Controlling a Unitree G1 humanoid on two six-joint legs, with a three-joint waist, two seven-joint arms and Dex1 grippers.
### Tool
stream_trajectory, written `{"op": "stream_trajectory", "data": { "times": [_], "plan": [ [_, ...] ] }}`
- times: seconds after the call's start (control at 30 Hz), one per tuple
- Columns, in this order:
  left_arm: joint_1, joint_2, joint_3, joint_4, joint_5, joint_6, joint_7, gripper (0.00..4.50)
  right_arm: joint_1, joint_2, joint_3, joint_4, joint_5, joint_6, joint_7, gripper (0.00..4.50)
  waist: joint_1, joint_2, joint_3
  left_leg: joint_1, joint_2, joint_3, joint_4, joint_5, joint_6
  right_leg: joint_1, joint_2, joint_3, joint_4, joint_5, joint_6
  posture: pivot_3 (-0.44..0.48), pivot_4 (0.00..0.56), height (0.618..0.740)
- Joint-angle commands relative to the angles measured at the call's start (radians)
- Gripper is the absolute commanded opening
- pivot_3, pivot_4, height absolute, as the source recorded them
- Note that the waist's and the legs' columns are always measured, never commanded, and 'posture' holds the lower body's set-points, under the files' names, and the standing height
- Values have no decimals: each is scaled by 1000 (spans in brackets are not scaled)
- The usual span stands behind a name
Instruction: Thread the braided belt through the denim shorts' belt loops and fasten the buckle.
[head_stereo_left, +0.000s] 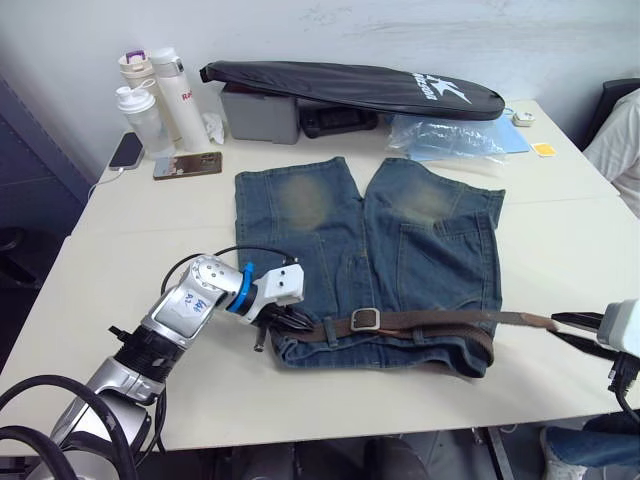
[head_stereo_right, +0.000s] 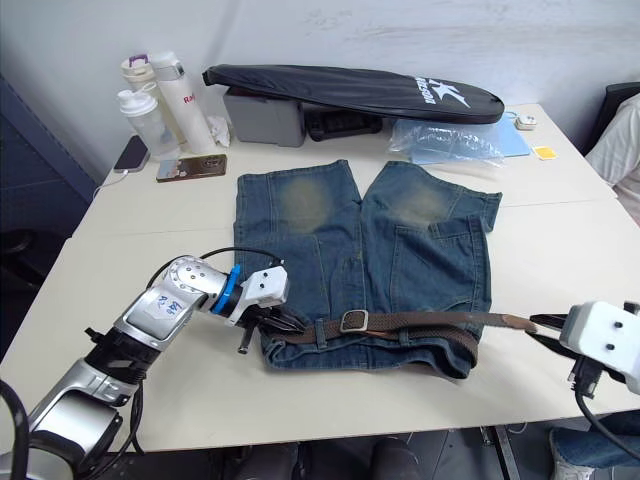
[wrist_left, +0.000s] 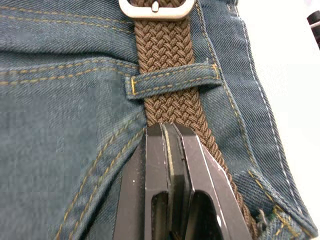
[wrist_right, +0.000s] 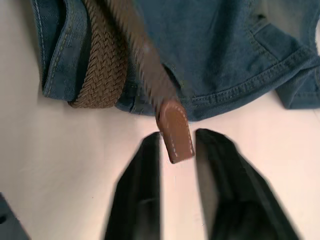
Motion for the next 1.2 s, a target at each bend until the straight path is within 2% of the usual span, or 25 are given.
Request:
{"op": "stream_trajectory", "data": {
  "times": [0.03, 0.07, 0.13, 0.3, 0.47, 0.57, 0.67, 0.8, 0.83, 0.87, 0.93, 0.97, 1.07, 1.2],
  "plan": [
    [2, 19, 29, -6, -20, 16, -24, 0, 5, 22, 16, -58, 42, 58, -16, 3090, 0, 0, 0, 0, 0, 0, 0, -1, 2, 0, 0, 2, 0, 0, 0, 0, 150, 740],
    [1, 21, 38, -10, -30, 25, -30, 0, -10, 30, 15, -51, 68, 81, -23, 3388, -1, 0, 0, 0, 0, 0, 0, -2, 3, 0, 0, 3, 0, 0, 0, 0, 150, 740],
    [2, 32, 60, -24, -54, 48, -46, 0, -32, 38, 6, -29, 109, 117, -28, 4459, -3, 0, 0, 0, 0, 1, 0, -2, 3, 0, 0, 6, 0, 0, 0, 0, 150, 740],
    [13, 89, 136, -66, -144, 126, -96, 0, -79, 55, -25, 50, 214, 196, -29, 4459, -3, -1, 1, 0, 1, 1, 0, -2, 3, -1, 0, 6, 0, 0, 0, 0, 150, 740],
    [10, 132, 299, -75, -295, 255, -110, 0, -159, 49, -28, 131, 282, 267, -67, 4459, -2, -2, 1, 0, 0, 1, 0, -2, 4, 0, -1, 7, 0, 0, -1, 0, 150, 740],
    [-8, 146, 443, -66, -417, 379, -79, 0, -236, 47, -12, 139, 329, 332, -124, 4459, -1, -2, 1, 0, 0, 0, 1, -3, 4, 0, -1, 7, 0, 0, -1, 0, 150, 740],
    [12, 159, 526, -67, -453, 404, -36, 0, -283, 60, 0, 134, 380, 387, -154, 4459, -4, -2, 1, 0, 1, 0, 1, -3, 4, -2, -2, 7, 2, 0, -1, 0, 150, 740],
    [99, 174, 613, -87, -479, 422, 28, 1266, -300, 81, 25, 136, 410, 398, -163, 4500, -4, -1, 1, 0, 2, 0, -1, -3, 3, -1, -1, 6, 2, 0, -1, 0, 150, 740],
    [119, 172, 632, -91, -487, 424, 44, 1837, -298, 86, 32, 136, 410, 394, -163, 4500, -4, -1, 1, 0, 2, 0, -1, -3, 3, -1, -1, 7, 2, 0, -1, 0, 150, 740],
    [155, 169, 648, -101, -477, 392, 61, 2205, -299, 97, 41, 135, 418, 400, -169, 4500, -5, -1, 1, 0, 2, 0, -1, -3, 3, -1, -1, 7, 2, 0, -1, 0, 150, 740],
    [216, 140, 694, -121, -479, 353, 118, 3222, -304, 131, 64, 129, 408, 387, -200, 4500, -6, -1, 0, 0, 2, 0, -1, -3, 3, -1, -2, 7, 1, 0, -1, 0, 150, 740],
    [244, 122, 714, -134, -477, 327, 147, 3421, -307, 148, 76, 125, 401, 378, -219, 4500, -5, -1, 0, 1, 2, 0, -1, -3, 3, -1, -3, 7, 1, 0, -1, 0, 150, 740],
    [319, 60, 765, -176, -479, 269, 221, 4460, -307, 183, 113, 119, 348, 356, -288, 4500, -4, -2, 0, 1, 2, 0, -1, -3, 3, -1, -5, 7, 0, 0, -1, 0, 150, 740],
    [417, -2, 805, -203, -460, 190, 284, 4485, -314, 206, 116, 123, 348, 374, -337, 4500, -3, 0, -2, 0, 2, 0, -1, -4, 1, -1, -7, 7, 0, 0, -1, 0, 150, 740]
  ]
}}
